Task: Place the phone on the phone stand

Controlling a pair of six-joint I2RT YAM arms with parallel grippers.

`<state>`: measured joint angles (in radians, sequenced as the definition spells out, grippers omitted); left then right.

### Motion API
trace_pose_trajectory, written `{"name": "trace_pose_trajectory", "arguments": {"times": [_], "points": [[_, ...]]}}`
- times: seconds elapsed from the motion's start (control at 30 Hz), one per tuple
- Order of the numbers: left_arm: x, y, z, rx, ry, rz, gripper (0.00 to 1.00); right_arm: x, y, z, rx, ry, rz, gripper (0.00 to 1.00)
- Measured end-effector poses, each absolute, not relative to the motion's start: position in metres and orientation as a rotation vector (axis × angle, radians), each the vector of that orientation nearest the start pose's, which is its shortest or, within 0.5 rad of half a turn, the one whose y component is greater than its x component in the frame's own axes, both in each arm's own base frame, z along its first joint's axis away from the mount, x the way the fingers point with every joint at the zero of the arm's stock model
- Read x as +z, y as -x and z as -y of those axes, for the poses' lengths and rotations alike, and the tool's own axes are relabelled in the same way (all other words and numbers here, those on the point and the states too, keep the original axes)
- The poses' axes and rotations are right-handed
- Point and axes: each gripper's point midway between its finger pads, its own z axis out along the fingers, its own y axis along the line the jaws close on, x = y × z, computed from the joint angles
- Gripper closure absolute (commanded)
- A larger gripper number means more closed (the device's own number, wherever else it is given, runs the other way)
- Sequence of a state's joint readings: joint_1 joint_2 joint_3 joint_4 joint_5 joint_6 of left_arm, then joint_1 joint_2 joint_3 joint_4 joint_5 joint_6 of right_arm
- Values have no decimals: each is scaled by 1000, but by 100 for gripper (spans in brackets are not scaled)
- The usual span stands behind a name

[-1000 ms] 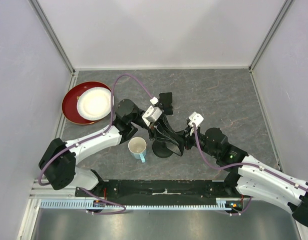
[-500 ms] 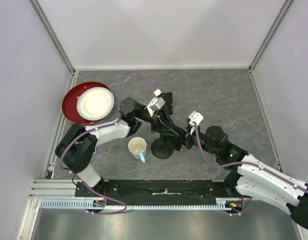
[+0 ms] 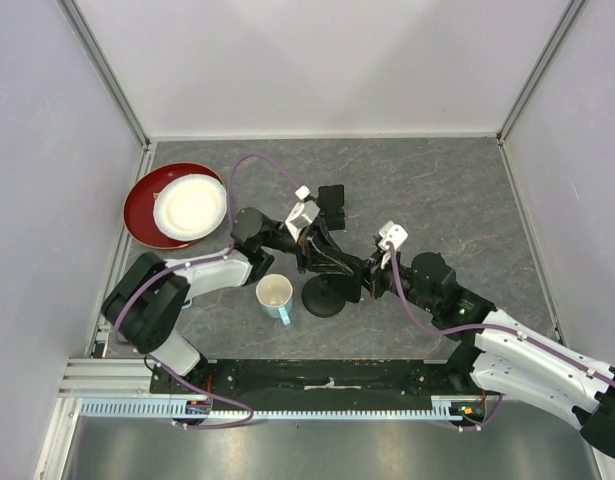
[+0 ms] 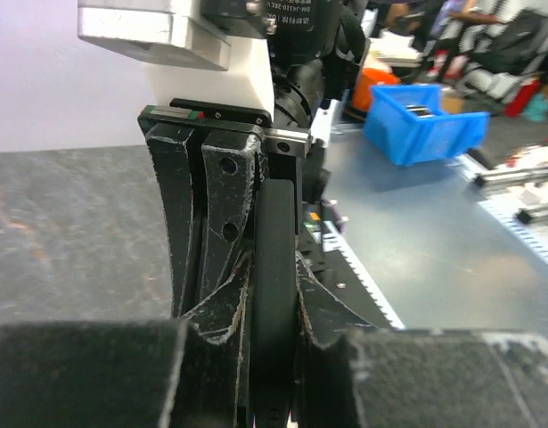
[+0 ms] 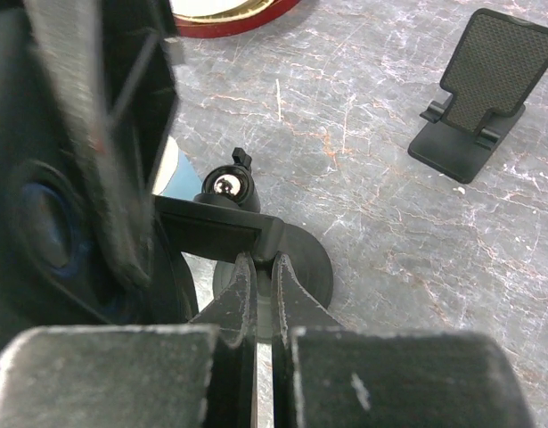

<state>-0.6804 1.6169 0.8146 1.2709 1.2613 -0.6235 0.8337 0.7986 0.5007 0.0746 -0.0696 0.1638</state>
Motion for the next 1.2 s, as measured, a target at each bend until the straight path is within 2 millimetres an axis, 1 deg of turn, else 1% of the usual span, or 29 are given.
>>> {"name": "trace_pose_trajectory", "arguments": {"times": [0.1, 0.23, 0.33, 0.5, 0.6, 0.7, 0.9, 1.0, 1.1, 1.2], "points": [[267, -166, 354, -1605, -1283, -1012, 98, 193, -203, -247, 763, 624, -1747, 100], [277, -167, 353, -1471, -1219, -1016, 98, 194, -204, -245, 773, 561, -1748, 100], [276, -168, 357, -1402, -1159, -1101, 98, 194, -204, -244, 753, 527, -1744, 100], [273, -169, 360, -1294, -1051, -1250, 98, 193, -205, -242, 637, 482, -1734, 100], [270, -174, 360, -1202, -970, -1341, 98, 193, -204, -240, 566, 457, -1725, 100], [265, -186, 357, -1077, -863, -1432, 98, 191, -203, -239, 521, 429, -1723, 100], [252, -215, 350, -914, -618, -1613, 98, 188, -209, -238, 393, 337, -1704, 100], [248, -229, 353, -832, -505, -1687, 98, 186, -207, -235, 310, 283, -1689, 100], [247, -232, 358, -792, -433, -1715, 98, 185, -206, -232, 241, 235, -1675, 100], [247, -233, 356, -769, -380, -1725, 98, 186, -204, -234, 189, 214, -1666, 100]]}}
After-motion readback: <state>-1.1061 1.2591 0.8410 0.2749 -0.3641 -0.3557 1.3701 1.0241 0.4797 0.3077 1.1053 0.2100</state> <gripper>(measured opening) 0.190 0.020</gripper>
